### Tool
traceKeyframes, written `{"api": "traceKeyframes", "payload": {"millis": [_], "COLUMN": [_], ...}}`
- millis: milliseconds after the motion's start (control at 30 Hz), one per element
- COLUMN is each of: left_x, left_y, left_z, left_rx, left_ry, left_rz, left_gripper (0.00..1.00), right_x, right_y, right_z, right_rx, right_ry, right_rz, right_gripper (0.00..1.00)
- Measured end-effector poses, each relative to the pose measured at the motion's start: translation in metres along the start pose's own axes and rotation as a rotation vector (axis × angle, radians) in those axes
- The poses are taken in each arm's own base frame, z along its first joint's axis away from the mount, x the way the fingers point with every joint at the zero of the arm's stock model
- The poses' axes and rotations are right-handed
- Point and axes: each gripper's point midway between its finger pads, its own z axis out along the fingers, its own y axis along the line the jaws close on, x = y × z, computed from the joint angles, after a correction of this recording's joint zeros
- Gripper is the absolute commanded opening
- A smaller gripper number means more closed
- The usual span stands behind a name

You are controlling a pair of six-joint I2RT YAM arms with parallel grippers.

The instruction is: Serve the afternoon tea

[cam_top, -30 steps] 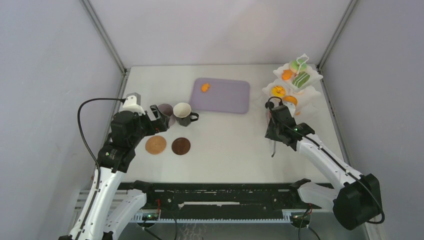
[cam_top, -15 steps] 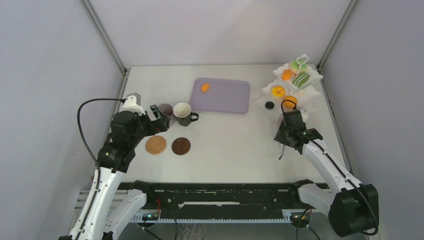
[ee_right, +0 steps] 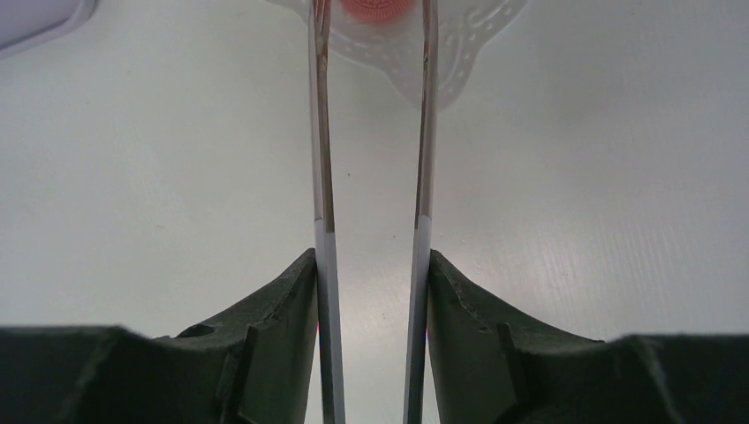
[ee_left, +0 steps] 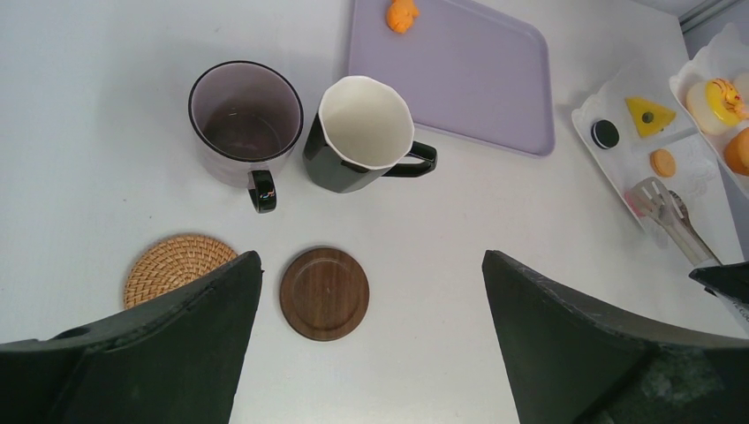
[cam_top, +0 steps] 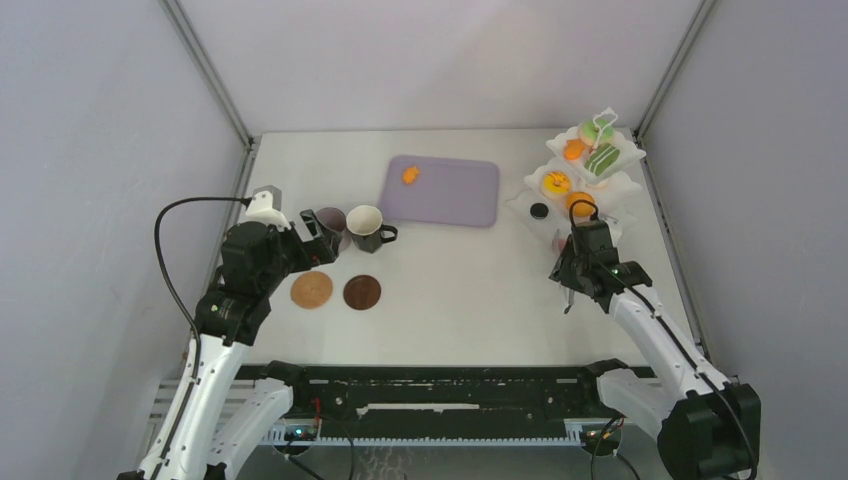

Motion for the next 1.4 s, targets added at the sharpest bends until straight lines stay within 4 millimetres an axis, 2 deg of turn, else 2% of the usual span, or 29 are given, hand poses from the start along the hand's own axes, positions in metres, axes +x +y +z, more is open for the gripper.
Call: {"api": "traceKeyframes", "payload": {"millis": [300, 433, 567, 667, 767, 967, 1100, 1200, 1300, 1400], "left_x": [-0.001, -0.001, -0.001, -0.001, -0.001, -0.001, 0.000, 0.001, 0.007, 0.014], "left_y": [-0.001, -0.001, -0.001, -0.001, -0.001, -0.001, -0.001, -0.003, -0.006, -0.005], "left_z": [-0.001, -0.001, -0.001, -0.001, -0.001, -0.001, -0.001, 0.000, 0.004, 0.009], "left_rx": [0.003, 0.005, 0.006, 0.006, 0.006, 0.006, 0.006, 0.015, 0.032, 0.027], "left_ry": [-0.006, -0.005, -0.004, -0.004, -0.004, -0.004, -0.003, 0.007, 0.040, 0.076], "left_rz": [0.000, 0.000, 0.000, 0.000, 0.000, -0.001, -0.009, -0.011, -0.013, -0.018], "left_gripper": [0.99, 0.99, 0.99, 0.99, 0.99, 0.99, 0.99, 0.99, 0.99, 1.00], "right_x": [-0.001, 0.001, 0.005, 0.011, 0.022, 0.051, 0.063, 0.062, 0.065, 0.071], "right_y": [-0.002, -0.004, 0.002, 0.010, 0.026, 0.065, 0.084, 0.088, 0.080, 0.072], "right_z": [-0.017, -0.022, -0.029, -0.034, -0.042, -0.053, -0.049, -0.033, -0.014, 0.002], "right_rx": [-0.026, -0.029, -0.073, -0.098, -0.151, -0.268, -0.278, -0.232, -0.156, -0.100], "right_ry": [-0.031, -0.031, -0.025, -0.011, 0.008, 0.040, 0.015, -0.031, -0.058, -0.063], "right_rz": [0.008, 0.009, 0.000, -0.042, -0.116, -0.295, -0.394, -0.402, -0.403, -0.410], "right_gripper": [0.51, 0.39, 0.28, 0.24, 0.22, 0.24, 0.28, 0.32, 0.43, 0.50]}}
